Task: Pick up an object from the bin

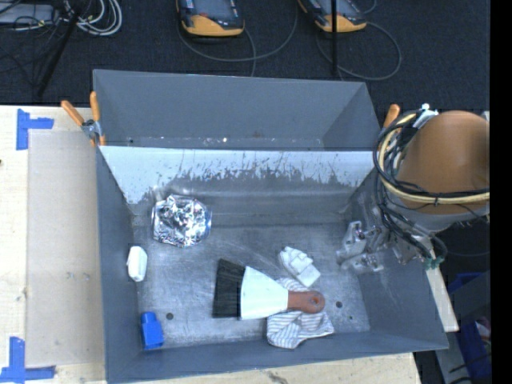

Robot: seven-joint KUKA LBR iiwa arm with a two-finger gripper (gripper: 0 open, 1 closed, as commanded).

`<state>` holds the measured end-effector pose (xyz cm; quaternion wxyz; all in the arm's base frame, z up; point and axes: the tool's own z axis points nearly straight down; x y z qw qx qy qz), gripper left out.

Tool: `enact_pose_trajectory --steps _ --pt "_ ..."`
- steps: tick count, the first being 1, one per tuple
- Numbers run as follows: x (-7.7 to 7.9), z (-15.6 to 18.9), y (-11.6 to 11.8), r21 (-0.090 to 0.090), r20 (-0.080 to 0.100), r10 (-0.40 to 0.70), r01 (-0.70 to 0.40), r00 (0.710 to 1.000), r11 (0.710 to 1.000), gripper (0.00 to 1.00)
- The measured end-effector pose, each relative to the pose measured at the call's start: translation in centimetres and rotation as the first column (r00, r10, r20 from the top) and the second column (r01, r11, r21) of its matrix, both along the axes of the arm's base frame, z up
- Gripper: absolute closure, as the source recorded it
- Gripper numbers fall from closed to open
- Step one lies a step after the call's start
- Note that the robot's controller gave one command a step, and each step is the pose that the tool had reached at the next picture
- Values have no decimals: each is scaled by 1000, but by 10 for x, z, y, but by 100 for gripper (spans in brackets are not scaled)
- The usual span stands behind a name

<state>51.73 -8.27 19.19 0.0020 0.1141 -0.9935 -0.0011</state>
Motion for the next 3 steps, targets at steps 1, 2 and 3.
enact_pose_trajectory --steps 1,2,3 --pt "0 23 1 -2 0 2 -2 1000 1000 100" --pt "-10 48 0 -3 10 137 -137 991 991 100" --pt "-17 -59 43 1 -1 95 -95 996 996 0"
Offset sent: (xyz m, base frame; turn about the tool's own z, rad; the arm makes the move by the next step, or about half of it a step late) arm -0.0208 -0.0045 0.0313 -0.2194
